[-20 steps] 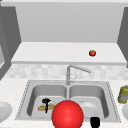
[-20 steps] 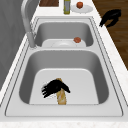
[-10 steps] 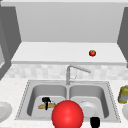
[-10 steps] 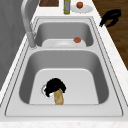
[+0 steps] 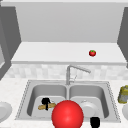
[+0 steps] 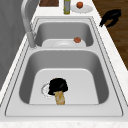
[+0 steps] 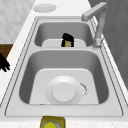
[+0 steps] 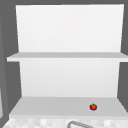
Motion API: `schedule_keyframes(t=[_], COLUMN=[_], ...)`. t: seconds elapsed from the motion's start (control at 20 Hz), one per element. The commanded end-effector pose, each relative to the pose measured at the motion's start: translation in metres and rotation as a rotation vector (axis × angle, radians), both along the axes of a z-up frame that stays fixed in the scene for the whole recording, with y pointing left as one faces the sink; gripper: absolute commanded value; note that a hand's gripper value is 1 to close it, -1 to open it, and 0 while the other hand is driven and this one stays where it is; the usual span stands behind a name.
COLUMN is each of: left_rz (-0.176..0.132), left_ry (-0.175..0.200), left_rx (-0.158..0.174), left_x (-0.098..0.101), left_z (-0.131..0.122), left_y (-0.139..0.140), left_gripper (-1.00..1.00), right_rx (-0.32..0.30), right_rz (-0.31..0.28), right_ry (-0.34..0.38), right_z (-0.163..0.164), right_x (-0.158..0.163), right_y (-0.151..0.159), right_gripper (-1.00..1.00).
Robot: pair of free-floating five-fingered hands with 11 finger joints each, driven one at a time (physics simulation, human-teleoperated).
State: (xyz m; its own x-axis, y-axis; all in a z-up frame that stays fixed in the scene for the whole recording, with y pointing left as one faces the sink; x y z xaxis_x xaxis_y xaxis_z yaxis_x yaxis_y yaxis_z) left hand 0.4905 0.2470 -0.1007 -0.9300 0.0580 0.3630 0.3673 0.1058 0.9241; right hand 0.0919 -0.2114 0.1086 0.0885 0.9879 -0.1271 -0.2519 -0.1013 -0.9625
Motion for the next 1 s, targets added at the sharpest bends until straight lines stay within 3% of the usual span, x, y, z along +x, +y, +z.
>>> schedule_keyframes(t=[0.0,0.15,0.25,0.35,0.65,0.95], left_rz=[-0.07,-0.043,-0.037,-0.031,-0.027,-0.015], left_ry=[-0.071,-0.089,-0.083,-0.066,-0.036,-0.043], left_rx=[0.0,-0.019,-0.023,-0.01,-0.013,0.007], left_x=[-0.009,-0.006,-0.007,-0.001,0.001,-0.001], left_z=[0.002,0.019,0.033,0.047,0.093,0.138], left_y=[0.0,0.0,0.0,0.002,0.011,0.03], left_gripper=[1.0,1.0,1.0,1.0,1.0,1.0], right_rx=[0.0,0.0,0.0,0.0,0.0,0.0], right_rz=[0.0,0.0,0.0,0.0,0.0,0.0], right_ry=[0.0,0.0,0.0,0.0,0.0,0.0], right_z=[0.0,0.0,0.0,0.0,0.0,0.0], right_x=[0.0,0.0,0.0,0.0,0.0,0.0], right_y=[0.0,0.0,0.0,0.0,0.0,0.0], right_gripper=[0.0,0.0,0.0,0.0,0.0,0.0])
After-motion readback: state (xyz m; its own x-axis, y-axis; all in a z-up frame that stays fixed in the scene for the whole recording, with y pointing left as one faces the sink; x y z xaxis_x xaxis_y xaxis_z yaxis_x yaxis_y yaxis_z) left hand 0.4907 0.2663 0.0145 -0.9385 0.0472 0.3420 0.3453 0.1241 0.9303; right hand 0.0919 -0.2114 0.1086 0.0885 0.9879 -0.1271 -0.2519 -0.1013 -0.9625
